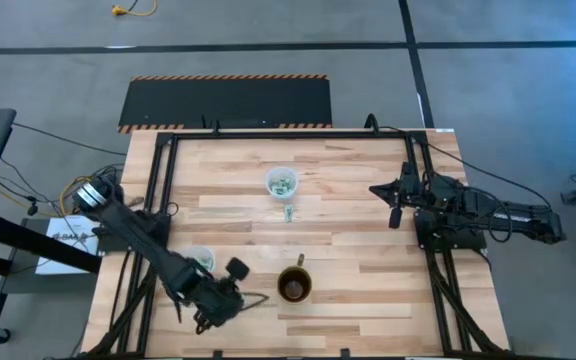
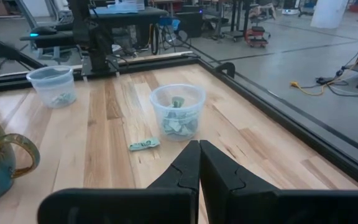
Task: Pick and place items into bin
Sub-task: Put the stevia packet into the bottom transparent bin
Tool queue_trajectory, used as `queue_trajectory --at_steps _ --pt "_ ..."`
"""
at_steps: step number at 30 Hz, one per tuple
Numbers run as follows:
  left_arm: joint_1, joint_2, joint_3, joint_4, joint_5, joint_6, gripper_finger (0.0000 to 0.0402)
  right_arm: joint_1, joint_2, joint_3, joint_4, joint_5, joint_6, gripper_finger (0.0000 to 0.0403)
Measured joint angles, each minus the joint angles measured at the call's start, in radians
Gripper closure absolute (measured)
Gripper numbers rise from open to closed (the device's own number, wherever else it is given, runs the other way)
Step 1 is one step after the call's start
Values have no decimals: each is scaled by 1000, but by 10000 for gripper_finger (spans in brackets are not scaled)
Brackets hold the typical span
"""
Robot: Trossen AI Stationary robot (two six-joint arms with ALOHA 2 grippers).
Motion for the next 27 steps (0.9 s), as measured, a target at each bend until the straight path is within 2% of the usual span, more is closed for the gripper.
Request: queue_trajectory --at_steps 4,8,11,15,18,21,24,27 --pt "0 -135 0 -121 -111 -147 401 0 0 0 0 0 0 403" --pt "0 -268 0 -326 -223 -396 401 0 0 0 0 0 0 403" --pt "0 -344 0 -483 -237 -604 401 0 0 0 0 0 0 403" --pt "0 -396 -22 -628 -197 -846 401 0 0 0 0 0 0 403" --pt "0 -415 -81 -621 -115 -924 401 0 0 0 0 0 0 403" --pt "0 -416 -158 -517 -40 -925 401 0 0 0 0 0 0 403" --pt "0 -416 -210 -405 -12 -904 401 0 0 0 0 0 0 403" --pt "5 -416 -240 -359 21 -884 400 0 0 0 0 0 0 403"
